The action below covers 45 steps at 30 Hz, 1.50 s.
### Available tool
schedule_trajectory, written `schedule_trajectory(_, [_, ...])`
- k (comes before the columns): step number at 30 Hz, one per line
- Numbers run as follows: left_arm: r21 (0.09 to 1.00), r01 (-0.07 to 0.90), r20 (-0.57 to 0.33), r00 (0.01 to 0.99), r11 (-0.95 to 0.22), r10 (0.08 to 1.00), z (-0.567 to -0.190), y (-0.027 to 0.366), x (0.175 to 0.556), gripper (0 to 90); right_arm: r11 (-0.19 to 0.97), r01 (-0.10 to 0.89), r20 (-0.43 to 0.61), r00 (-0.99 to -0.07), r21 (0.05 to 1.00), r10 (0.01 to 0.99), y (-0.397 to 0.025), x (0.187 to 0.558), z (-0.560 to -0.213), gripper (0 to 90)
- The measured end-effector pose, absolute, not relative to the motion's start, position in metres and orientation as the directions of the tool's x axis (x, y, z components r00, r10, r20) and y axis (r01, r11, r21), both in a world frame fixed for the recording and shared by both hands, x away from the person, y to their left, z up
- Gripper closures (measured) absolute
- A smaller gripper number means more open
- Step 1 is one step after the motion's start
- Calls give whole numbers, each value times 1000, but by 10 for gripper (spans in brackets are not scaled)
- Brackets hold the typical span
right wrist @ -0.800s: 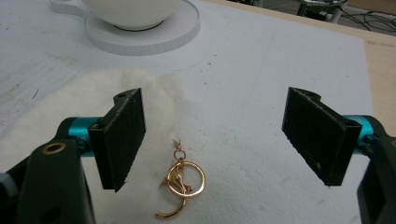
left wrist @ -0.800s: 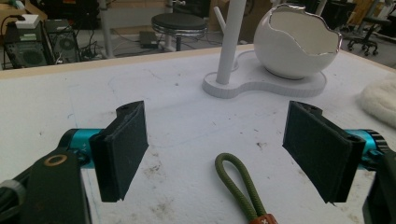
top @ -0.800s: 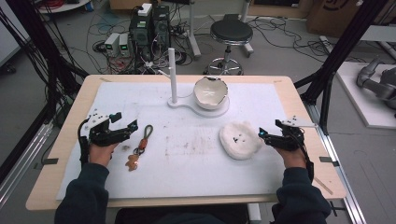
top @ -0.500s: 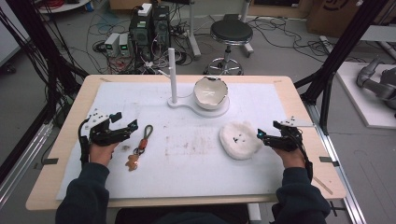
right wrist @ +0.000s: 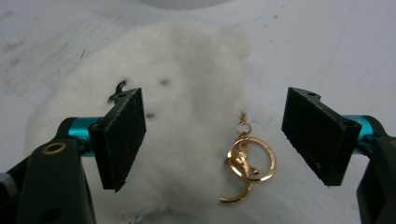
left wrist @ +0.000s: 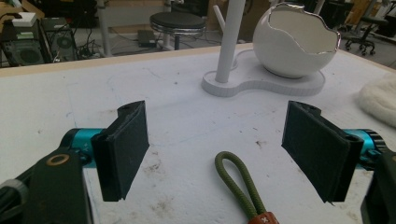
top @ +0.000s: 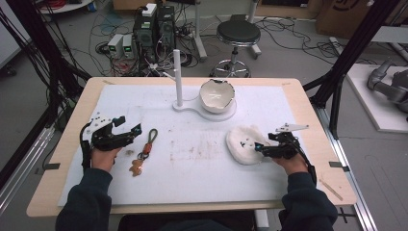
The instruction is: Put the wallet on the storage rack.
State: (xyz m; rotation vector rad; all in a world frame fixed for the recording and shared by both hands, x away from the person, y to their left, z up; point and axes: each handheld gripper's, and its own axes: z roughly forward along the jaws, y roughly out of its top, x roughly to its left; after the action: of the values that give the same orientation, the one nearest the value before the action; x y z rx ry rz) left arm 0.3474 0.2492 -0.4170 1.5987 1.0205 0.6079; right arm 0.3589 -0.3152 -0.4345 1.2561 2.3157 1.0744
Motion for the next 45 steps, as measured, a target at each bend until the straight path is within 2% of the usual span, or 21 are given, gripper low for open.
schedule_trajectory(2, [951, 306, -127, 507, -40, 853, -418, 248, 349, 226, 377, 619, 80, -582, 689, 809, -311, 360, -439, 303])
schedule_trajectory(4, [951, 307, -128, 507, -40, 853, -418, 247, 349, 229, 368, 631, 116, -590, 683, 799, -312, 361, -440, 386])
schedule_trajectory(6, [951, 306, -133, 505, -33, 853, -418, 247, 348, 235, 354, 642, 141, -588, 680, 796, -313, 361, -439, 561])
schedule_trajectory(7, [951, 306, -133, 505, -33, 853, -418, 247, 348, 235, 354, 642, 141, -588, 680, 796, -313, 361, -439, 561])
schedule_trajectory(8, [951, 307, -133, 505, -33, 853, -418, 247, 348, 236, 375, 621, 121, -608, 688, 785, -313, 359, -436, 718])
schedule_trajectory(10, [951, 307, -133, 503, -33, 854, -417, 247, 347, 236, 392, 597, 99, -624, 700, 775, -312, 359, -434, 770])
schedule_trajectory(14, [948, 313, -122, 518, -54, 847, -415, 241, 345, 239, 417, 540, 43, -646, 731, 762, -309, 358, -430, 798])
schedule_trajectory(22, [952, 305, -163, 595, -34, 787, -411, 227, 342, 282, 396, 389, -11, -702, 831, 712, -297, 353, -414, 813])
schedule_trajectory(29, [953, 299, -179, 654, -35, 735, -407, 207, 344, 282, 356, 336, 19, -750, 872, 661, -288, 352, -407, 813])
schedule_trajectory(30, [954, 296, -179, 683, -44, 708, -405, 196, 343, 282, 338, 319, 43, -781, 885, 624, -284, 352, -405, 813])
schedule_trajectory(35, [952, 297, -182, 742, -74, 646, -404, 174, 344, 282, 335, 281, 50, -827, 900, 560, -271, 352, -400, 812])
schedule_trajectory(40, [949, 300, -193, 798, -98, 571, -406, 147, 345, 292, 402, 225, 20, -891, 887, 454, -244, 353, -399, 811])
schedule_trajectory(45, [941, 309, -191, 825, -141, 531, -411, 132, 345, 293, 416, 191, 16, -922, 889, 388, -230, 347, -397, 810])
